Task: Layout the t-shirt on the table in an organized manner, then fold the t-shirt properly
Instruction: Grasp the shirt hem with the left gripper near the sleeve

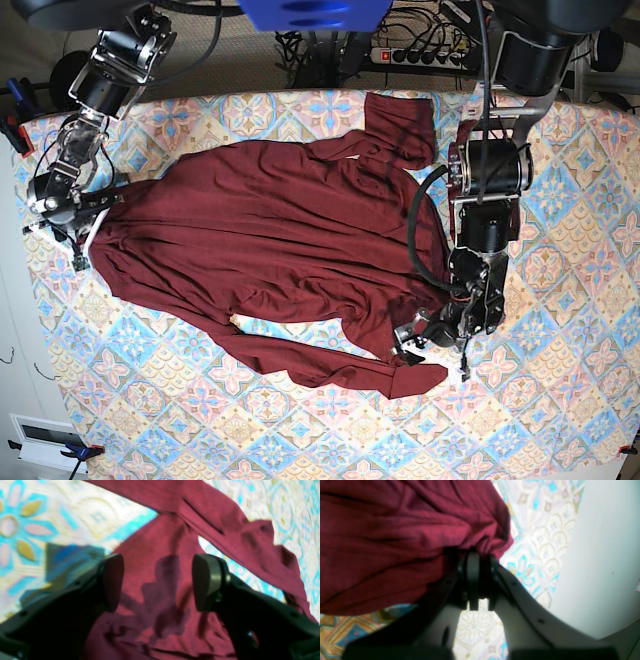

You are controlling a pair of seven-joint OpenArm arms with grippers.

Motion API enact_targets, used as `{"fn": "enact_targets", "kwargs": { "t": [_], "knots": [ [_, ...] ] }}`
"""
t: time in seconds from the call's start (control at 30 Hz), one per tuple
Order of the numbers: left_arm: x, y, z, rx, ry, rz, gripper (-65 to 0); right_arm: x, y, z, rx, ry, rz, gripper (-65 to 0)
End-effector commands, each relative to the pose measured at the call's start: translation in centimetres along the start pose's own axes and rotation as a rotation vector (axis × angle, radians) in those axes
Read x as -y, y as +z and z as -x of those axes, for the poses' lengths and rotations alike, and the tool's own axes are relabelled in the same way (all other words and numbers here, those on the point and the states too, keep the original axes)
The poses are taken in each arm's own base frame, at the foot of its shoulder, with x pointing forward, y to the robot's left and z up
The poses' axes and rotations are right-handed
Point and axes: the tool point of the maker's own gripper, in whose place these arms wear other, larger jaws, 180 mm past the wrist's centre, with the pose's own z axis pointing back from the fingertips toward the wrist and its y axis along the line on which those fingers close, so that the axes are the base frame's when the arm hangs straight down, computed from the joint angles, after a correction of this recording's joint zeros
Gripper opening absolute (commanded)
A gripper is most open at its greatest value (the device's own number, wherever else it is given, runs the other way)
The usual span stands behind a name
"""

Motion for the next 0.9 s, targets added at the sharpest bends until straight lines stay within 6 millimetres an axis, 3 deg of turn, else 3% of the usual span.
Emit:
{"fn": "enact_targets", "kwargs": {
  "t": [0.0,0.1,0.2,0.33,0.57,0.63,0.73,0.87],
  "knots": [
    [0.8,0.8,-4.0,0.097,0.002,0.005,-23.1,1.2,0.5,-0.4,0.012,0.004,0.033,-64.7],
    [-1.6,1.1,-4.4,0.13,0.029,-0.072,-23.1,1.0,0.5,-0.4,0.014,0.005,0.028,-64.7],
    [-2.0,1.1,-4.3,0.135,0.028,-0.087,-23.0,0.8,0.4,-0.4,0.014,0.004,0.026,-64.7],
    [-3.0,0.1,-1.0,0.053,0.031,-0.113,-22.9,0.6,0.4,-0.4,0.014,0.002,0.021,-64.7],
    [-1.2,-0.8,2.5,-0.064,-0.078,-0.086,-23.1,0.6,0.4,-0.4,0.014,0.002,0.021,-64.7],
    [0.7,-1.0,3.2,-0.097,-0.107,-0.016,-23.4,0.5,0.4,-0.4,0.014,0.002,0.02,-64.7],
    [2.3,-0.7,3.1,-0.094,-0.156,0.049,-30.5,0.5,0.4,-0.4,0.014,0.002,0.02,-64.7],
    [2.6,-0.5,2.9,-0.084,-0.172,0.059,-51.9,0.5,0.4,-0.4,0.014,0.002,0.02,-64.7]
  ]
}}
